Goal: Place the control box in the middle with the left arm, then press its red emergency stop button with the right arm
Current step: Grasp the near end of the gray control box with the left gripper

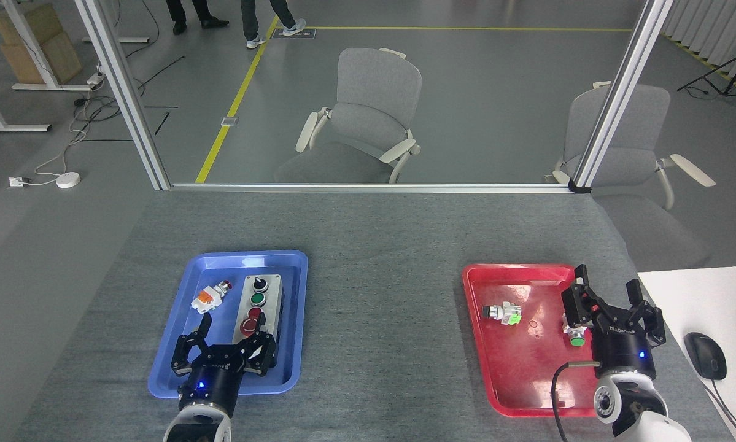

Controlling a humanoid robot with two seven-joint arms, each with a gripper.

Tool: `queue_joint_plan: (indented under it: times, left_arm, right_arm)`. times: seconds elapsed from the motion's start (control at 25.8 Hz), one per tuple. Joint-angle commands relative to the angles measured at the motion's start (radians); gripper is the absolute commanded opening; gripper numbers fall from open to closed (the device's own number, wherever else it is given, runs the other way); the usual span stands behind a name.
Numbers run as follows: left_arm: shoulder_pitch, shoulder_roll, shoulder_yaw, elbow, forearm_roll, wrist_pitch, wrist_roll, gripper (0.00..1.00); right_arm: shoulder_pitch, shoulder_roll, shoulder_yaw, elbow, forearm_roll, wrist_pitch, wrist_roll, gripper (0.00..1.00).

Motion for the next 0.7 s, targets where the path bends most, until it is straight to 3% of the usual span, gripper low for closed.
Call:
queue_joint_plan:
  times: [0.0, 0.66]
  left_arm:
    - [-0.007, -0.001, -0.053, 0.034, 0.000, 0.061, 0.041, 0.98]
    - [-0.064, -0.007, -0.070, 0.219, 0.001, 0.037, 0.099, 0.98]
  right_arm:
    - [0.001, -0.002, 0.000, 0.000, 0.000, 0.000, 0.000, 1.00]
    - [-0.030, 0.000, 0.003, 0.003, 0.000, -0.004, 0.002, 1.00]
